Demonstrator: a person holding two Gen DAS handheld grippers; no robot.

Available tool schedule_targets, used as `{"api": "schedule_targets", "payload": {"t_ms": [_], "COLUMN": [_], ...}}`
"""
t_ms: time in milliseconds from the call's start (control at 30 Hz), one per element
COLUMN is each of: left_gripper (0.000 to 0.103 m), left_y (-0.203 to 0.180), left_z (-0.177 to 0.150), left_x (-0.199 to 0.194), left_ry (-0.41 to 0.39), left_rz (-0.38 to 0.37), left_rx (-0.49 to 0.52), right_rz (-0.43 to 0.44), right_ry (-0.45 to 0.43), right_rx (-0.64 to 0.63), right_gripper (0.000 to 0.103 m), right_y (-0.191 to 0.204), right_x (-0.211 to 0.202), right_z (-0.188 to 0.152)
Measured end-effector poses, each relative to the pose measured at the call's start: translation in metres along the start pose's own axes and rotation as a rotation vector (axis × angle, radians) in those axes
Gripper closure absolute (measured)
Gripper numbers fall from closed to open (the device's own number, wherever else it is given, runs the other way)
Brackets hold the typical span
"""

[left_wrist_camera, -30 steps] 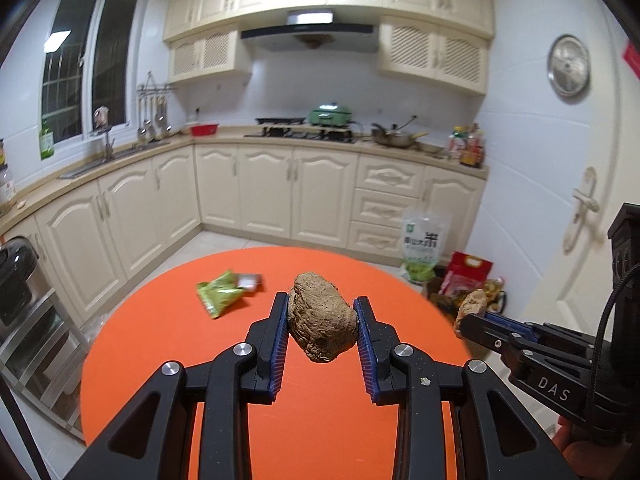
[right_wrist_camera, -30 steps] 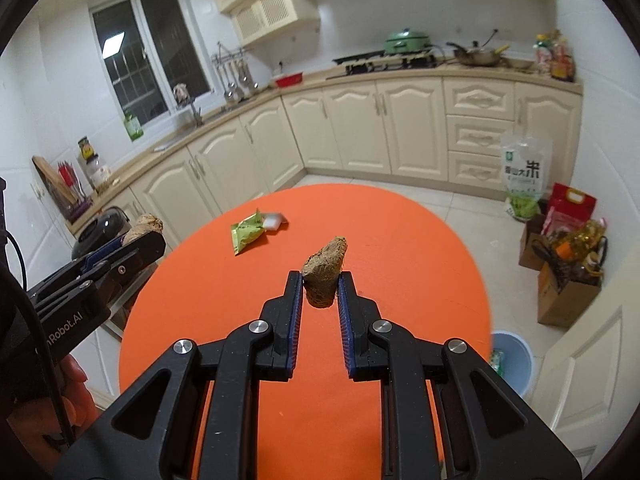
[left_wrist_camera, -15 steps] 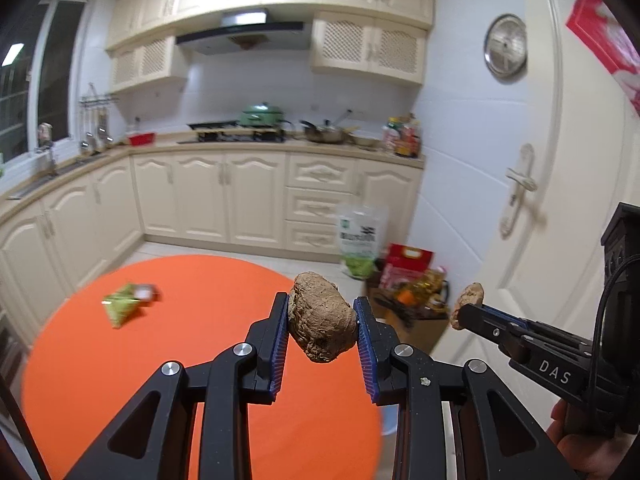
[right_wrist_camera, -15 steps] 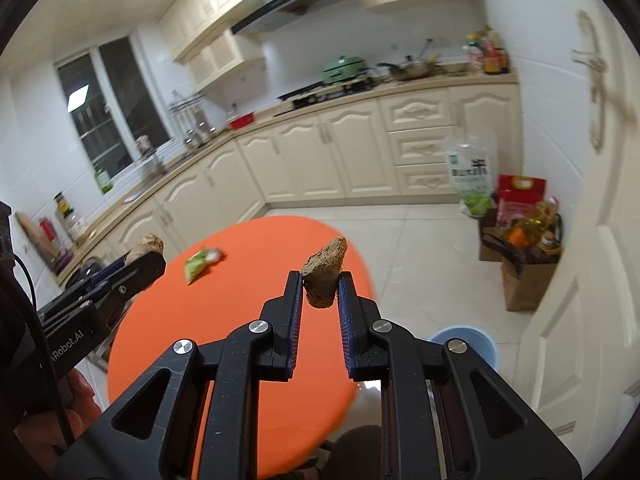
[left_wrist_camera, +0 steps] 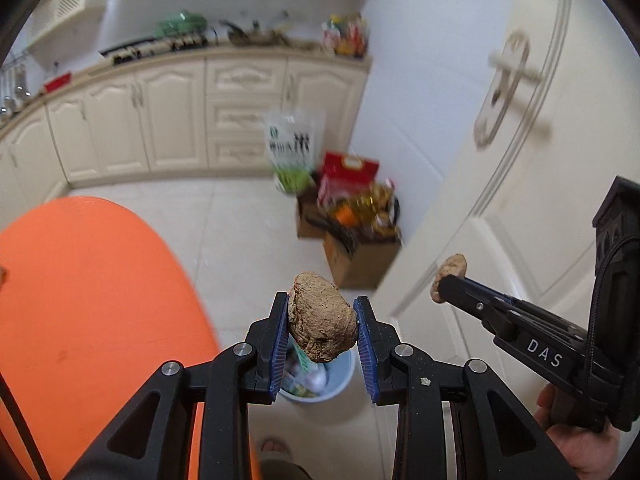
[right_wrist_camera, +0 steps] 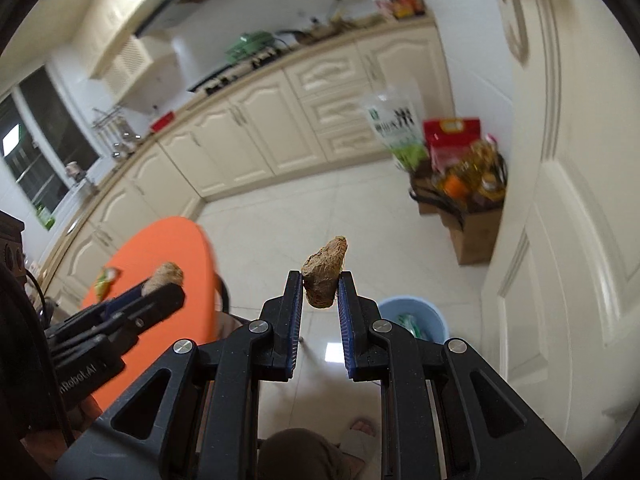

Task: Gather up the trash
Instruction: 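Carry both ginger pieces in both grippers to the blue bin, then open both grippers over the blue bin to drop the ginger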

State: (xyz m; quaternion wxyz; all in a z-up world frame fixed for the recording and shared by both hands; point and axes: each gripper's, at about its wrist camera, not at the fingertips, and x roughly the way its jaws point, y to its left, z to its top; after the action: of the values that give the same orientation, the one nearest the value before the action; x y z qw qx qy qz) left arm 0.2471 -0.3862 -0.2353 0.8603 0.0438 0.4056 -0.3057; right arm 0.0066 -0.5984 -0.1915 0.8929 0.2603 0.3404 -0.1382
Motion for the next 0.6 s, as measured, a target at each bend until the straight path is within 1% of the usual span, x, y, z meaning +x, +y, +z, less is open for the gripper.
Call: {"api": "schedule_targets", "payload": {"t_ms": [100,167,267,300,367,467,500,533,567,600], "left_gripper": [0.075,0.075,0.075,0.075,0.075,0.073,0.068,0.057,0.050,0.034], "left_y": [-0.009,-0.012,-0.014,-0.013,-0.019,-0.017,-0.019,-0.021,-0.020,-0.027], "left_z": [0.009,0.006,0.013,0.021,0.024,0.046,0.059,0.065,0.062,0.084], "left_x": [0.033,0.050,0.070,0.079,0.092,0.113,0.122,0.127,0.125,0.137], "left_ry": [0.070,0.112,0.156,0.172,0.209,0.250,0.265,0.277,0.285,0.288], "left_rz": [-0.004,-0.003,0.005,0.006,0.008,0.048,0.065,0.075,0.079,0.085], "left_rx": [0.007,0.007,0.003,0.003,0.003,0.007,0.002,-0.002,-0.005,-0.005], "right_rz": [-0.011,-0.013,-0.009,-0.004,0.009,0.017,0.016,0.003,-0.001,-0.003], "right_ry": [0.047,0.084,0.128,0.136,0.154,0.191,0.199,0.208,0.216,0.224], "right_rx": [0.035,0.060,0.093,0.099,0.117,0.135,0.145,0.163,0.174,0.190], "right_gripper": [0.087,0.087,0.086,0.086,0.086,0.085,0.084,0.079,0.075,0.062], "right_y": [-0.023,-0.040,-0.059,-0.061,-0.070,-0.082,-0.086,-0.091,-0.092,-0.097], "right_x": [0.030,0.052,0.079,0.085,0.100,0.127,0.135,0.143,0.145,0.150], "right_z": [0.004,0.005,0.005,0.005,0.004,0.003,0.003,0.001,0.001,0.001]}}
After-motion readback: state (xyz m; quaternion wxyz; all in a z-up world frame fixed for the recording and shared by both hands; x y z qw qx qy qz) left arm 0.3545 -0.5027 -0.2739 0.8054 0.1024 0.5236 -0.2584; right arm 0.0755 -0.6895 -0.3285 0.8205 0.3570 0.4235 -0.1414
